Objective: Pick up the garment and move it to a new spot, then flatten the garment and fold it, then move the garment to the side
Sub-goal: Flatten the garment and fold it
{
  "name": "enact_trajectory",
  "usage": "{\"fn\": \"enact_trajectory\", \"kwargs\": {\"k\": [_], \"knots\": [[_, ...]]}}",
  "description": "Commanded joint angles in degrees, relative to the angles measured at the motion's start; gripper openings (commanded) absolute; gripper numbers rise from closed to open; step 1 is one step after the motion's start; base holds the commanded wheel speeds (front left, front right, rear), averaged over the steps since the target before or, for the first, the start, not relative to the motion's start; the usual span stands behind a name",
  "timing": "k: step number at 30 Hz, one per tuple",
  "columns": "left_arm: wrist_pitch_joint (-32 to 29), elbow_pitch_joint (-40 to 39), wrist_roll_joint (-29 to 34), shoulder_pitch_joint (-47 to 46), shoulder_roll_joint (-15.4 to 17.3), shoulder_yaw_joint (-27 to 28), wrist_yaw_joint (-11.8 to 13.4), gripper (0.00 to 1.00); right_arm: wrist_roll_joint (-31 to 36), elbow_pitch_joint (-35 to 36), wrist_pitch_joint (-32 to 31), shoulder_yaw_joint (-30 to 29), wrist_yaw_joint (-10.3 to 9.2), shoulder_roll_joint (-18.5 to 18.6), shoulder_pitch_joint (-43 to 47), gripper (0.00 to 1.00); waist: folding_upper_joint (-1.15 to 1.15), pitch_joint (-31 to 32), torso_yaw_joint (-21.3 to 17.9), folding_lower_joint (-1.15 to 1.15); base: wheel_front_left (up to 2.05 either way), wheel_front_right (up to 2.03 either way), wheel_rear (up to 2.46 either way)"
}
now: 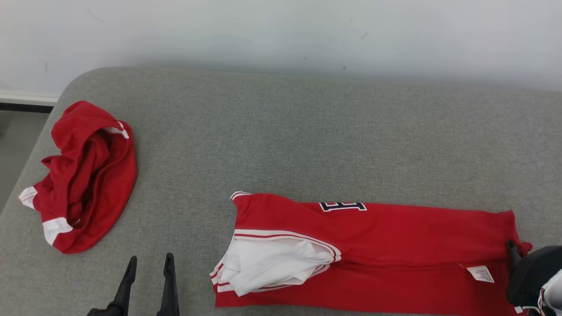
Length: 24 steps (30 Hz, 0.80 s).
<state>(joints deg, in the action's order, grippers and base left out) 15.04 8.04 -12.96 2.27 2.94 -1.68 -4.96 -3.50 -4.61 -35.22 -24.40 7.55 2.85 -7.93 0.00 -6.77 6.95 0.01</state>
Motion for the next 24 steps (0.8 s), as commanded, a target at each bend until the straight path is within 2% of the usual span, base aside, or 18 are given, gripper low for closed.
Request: {"fn": "enact_trajectory", "kwargs": {"k": [1, 22, 23, 24], "knots": [[0.17, -0.17, -0.21, -0.57, -0.09, 0.02, 0.3, 1.0, 0.22, -0.27, 0.25, -0.35, -0.13, 0.06, 0.36, 1.0, 0.0, -0.61, 0.5, -0.01, 0.0, 0.0, 0.0], [0.17, -1.79, 1.73, -1.3, -0.09, -0.13, -0.13, 1.0, 0.87, -12.57, 0.03, -3.64, -0.13, 0.0, -3.22, 1.0, 0.0, -1.86, 1.66, -0.01, 0.0, 0.0, 0.0], [0.17, -1.87, 1.74, -1.29, -0.09, -0.1, -0.18, 1.0, 0.82, -13.17, 0.12, -3.68, -0.13, -0.02, -3.29, 0.98, 0.0, -1.86, 1.76, -0.01, 0.0, 0.0, 0.0], [0.17, -2.0, 1.8, -1.26, -0.09, -0.06, -0.21, 1.0, 0.76, -13.78, 0.04, -3.8, -0.13, -0.06, -3.33, 0.63, 0.0, -1.83, 1.85, -0.01, 0.0, 0.0, 0.0]]}}
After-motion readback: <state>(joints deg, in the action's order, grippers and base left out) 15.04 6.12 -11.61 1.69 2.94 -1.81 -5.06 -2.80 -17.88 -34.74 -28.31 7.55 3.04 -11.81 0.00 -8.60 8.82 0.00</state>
